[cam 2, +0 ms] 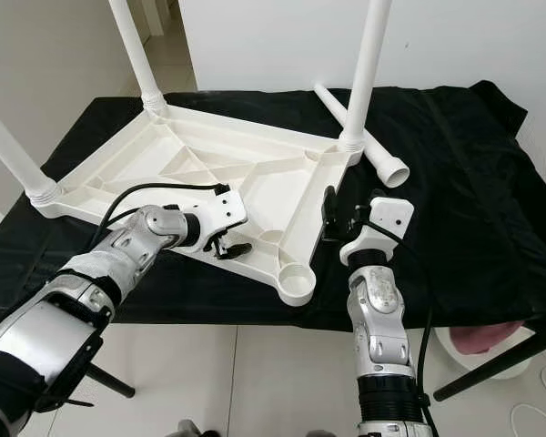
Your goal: Building children table
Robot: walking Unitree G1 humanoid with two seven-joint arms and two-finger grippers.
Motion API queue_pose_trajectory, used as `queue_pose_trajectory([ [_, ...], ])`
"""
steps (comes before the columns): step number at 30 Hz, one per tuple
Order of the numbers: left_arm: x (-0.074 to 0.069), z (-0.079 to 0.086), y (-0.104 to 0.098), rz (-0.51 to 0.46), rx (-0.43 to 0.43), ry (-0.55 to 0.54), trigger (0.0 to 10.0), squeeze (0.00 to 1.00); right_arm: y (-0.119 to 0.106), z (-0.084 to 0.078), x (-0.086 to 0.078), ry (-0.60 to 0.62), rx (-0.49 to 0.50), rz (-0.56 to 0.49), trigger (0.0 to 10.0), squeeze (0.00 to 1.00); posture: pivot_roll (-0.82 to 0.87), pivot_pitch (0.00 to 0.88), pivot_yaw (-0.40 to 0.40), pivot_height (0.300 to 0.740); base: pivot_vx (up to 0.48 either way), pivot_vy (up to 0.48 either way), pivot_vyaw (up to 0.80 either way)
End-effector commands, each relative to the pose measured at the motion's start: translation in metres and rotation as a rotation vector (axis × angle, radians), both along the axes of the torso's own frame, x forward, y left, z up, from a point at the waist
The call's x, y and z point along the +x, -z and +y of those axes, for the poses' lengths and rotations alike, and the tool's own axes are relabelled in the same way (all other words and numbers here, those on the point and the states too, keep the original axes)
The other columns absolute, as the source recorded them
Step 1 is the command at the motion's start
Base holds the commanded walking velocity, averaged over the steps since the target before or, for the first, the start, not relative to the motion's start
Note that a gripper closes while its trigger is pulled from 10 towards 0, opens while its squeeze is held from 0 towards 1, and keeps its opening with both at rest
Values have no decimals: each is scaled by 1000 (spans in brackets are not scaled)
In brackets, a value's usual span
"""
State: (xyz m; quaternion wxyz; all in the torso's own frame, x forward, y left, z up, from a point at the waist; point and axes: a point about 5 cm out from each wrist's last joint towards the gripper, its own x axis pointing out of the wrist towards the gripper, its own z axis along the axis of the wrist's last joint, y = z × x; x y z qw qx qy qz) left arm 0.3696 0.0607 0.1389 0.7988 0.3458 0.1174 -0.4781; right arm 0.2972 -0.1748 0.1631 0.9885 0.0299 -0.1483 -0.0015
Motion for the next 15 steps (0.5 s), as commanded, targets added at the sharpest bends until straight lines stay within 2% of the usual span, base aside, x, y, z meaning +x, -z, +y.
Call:
queue_pose_trajectory([
  [1,-13,8,27,187,76,75,10000,0,-1,-2,-3,8,0,-7,10000,0,-194,58,124,740,0,0,0],
  [5,-16,9,31,233,106,122,10000,0,0,-2,-4,10,-1,-6,10000,0,-194,64,125,740,0,0,0],
  [6,-19,11,33,256,128,165,7020,0,0,-2,-4,10,-1,-4,10000,0,-194,64,125,740,0,0,0],
  [7,-19,11,33,262,137,184,7020,0,0,-1,-5,10,-2,-4,10000,0,-194,64,125,740,0,0,0],
  [8,-21,12,34,273,142,201,4118,0,0,-2,-5,10,-1,-3,10000,0,-194,64,125,740,0,0,0],
  [9,-21,12,34,281,146,214,3647,0,0,-2,-4,10,-1,-2,10000,0,-194,64,125,740,0,0,0],
  [13,-24,15,35,311,170,259,3216,0,1,-1,-5,9,-2,0,10000,0,-191,69,126,740,0,0,0],
  [14,-26,16,36,329,184,286,2353,0,1,-1,-5,8,-2,1,10000,0,-191,69,126,740,0,0,0],
  [15,-27,17,36,339,199,315,2078,0,1,-1,-5,7,-2,1,10000,0,-191,69,126,740,0,0,0],
])
